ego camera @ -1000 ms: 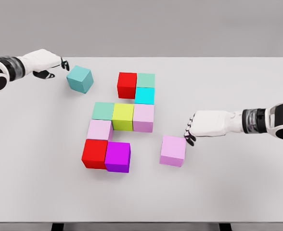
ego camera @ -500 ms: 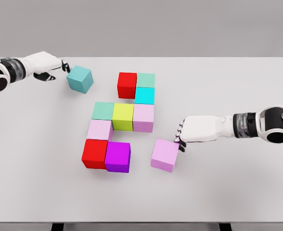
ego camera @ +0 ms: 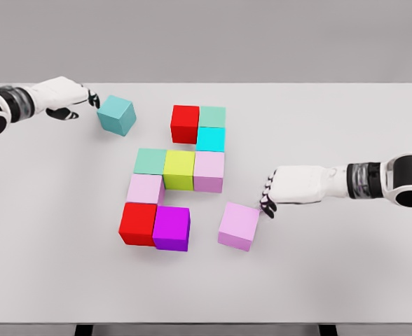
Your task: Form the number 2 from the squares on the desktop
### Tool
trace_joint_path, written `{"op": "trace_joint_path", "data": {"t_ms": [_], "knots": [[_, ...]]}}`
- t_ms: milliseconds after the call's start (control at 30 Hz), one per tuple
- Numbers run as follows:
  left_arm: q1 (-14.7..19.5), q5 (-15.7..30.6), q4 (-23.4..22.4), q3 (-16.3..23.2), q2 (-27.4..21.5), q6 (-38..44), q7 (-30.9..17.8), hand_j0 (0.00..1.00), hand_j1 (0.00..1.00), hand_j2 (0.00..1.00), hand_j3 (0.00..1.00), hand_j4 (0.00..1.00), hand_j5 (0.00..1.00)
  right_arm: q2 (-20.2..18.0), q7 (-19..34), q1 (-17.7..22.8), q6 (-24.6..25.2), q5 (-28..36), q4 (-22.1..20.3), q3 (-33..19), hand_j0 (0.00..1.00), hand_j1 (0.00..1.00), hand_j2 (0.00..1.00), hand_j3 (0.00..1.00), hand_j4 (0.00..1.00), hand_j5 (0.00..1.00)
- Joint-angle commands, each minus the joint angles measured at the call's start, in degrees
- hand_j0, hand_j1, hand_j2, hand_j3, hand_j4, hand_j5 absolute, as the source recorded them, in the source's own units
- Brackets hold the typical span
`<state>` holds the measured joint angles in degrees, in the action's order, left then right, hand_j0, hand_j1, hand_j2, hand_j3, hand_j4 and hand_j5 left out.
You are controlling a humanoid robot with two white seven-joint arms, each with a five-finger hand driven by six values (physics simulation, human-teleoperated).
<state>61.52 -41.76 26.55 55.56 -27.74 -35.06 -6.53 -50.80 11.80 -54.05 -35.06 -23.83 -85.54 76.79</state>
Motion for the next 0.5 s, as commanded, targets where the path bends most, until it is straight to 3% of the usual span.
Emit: {"op": "trace_joint_path", "data": {"t_ms": [0, 100, 167, 233, 467], "knots": [[0.0, 0.19, 1.14, -0.28, -0.03, 0.06, -0.06, 0.66, 0.66, 0.66, 0.66, 0.66, 0.66, -2.54, -0.55, 0.0, 0.06, 1.06, 0.2, -0.07, 0.36, 0.36, 0.36, 0.36, 0.36, 0.36], [-0.09, 0.19, 1.67, -0.28, -0.03, 0.06, -0.94, 0.66, 0.66, 0.66, 0.66, 0.66, 0.66, -5.27, -0.99, 0.0, 0.06, 2.64, -1.91, 0.02, 0.35, 0.35, 0.35, 0.35, 0.35, 0.35], [-0.18, 0.19, 2.81, -0.19, -0.03, 0.06, -0.94, 0.66, 0.66, 0.66, 0.66, 0.66, 0.66, -9.22, -1.6, 0.0, 0.06, 2.38, -7.6, 0.81, 0.35, 0.35, 0.35, 0.35, 0.35, 0.35], [-0.26, 0.19, 2.9, -0.19, -0.12, 0.06, -1.03, 0.67, 0.67, 0.67, 0.67, 0.67, 0.67, -10.45, -1.6, 0.0, 0.06, 2.12, -10.34, 1.43, 0.35, 0.35, 0.35, 0.35, 0.35, 0.35], [-0.53, 0.19, 4.04, -0.19, -0.21, 0.06, -2.08, 0.67, 0.67, 0.67, 0.67, 0.67, 0.67, -10.37, -1.78, 0.35, 0.06, 1.85, -12.89, 4.06, 0.31, 0.31, 0.31, 0.31, 0.31, 0.31]]}}
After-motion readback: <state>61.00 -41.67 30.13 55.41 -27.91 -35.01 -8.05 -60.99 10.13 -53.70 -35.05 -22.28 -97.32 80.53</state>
